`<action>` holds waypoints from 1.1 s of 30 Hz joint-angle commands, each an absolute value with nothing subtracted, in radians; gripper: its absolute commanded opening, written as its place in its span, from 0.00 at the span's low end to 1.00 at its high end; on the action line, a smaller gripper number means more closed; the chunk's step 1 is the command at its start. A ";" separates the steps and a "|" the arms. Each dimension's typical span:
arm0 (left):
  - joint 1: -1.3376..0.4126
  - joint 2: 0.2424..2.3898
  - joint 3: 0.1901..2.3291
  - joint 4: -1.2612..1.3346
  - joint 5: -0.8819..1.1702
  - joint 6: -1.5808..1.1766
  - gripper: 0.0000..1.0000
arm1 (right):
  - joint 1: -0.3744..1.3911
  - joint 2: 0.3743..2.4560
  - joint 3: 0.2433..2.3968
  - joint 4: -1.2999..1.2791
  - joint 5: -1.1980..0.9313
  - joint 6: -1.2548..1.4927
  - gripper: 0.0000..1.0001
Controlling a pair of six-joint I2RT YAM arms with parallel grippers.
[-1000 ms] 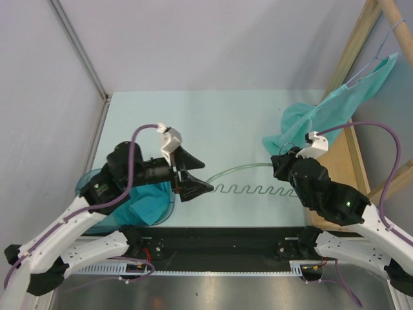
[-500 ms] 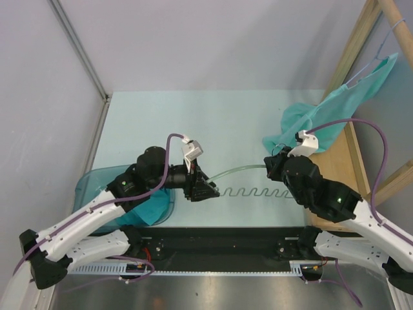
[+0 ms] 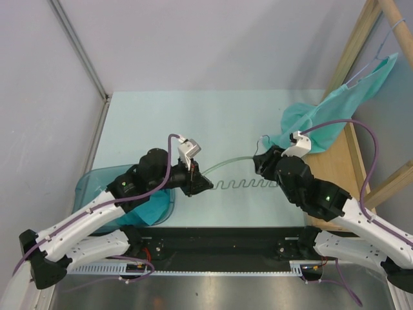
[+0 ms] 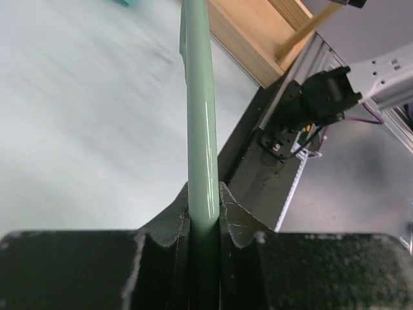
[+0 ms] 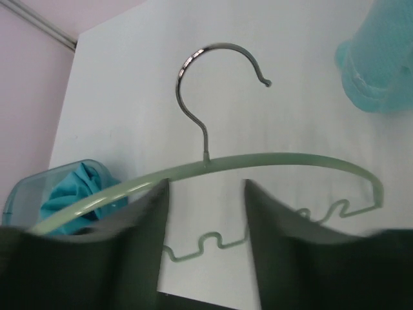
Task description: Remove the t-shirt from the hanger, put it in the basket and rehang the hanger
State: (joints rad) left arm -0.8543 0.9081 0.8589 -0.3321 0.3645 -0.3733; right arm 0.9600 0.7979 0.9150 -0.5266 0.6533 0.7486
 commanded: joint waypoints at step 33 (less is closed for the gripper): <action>-0.851 0.640 0.747 -0.103 0.106 -0.558 0.00 | 1.223 0.971 0.811 0.193 0.741 0.922 0.85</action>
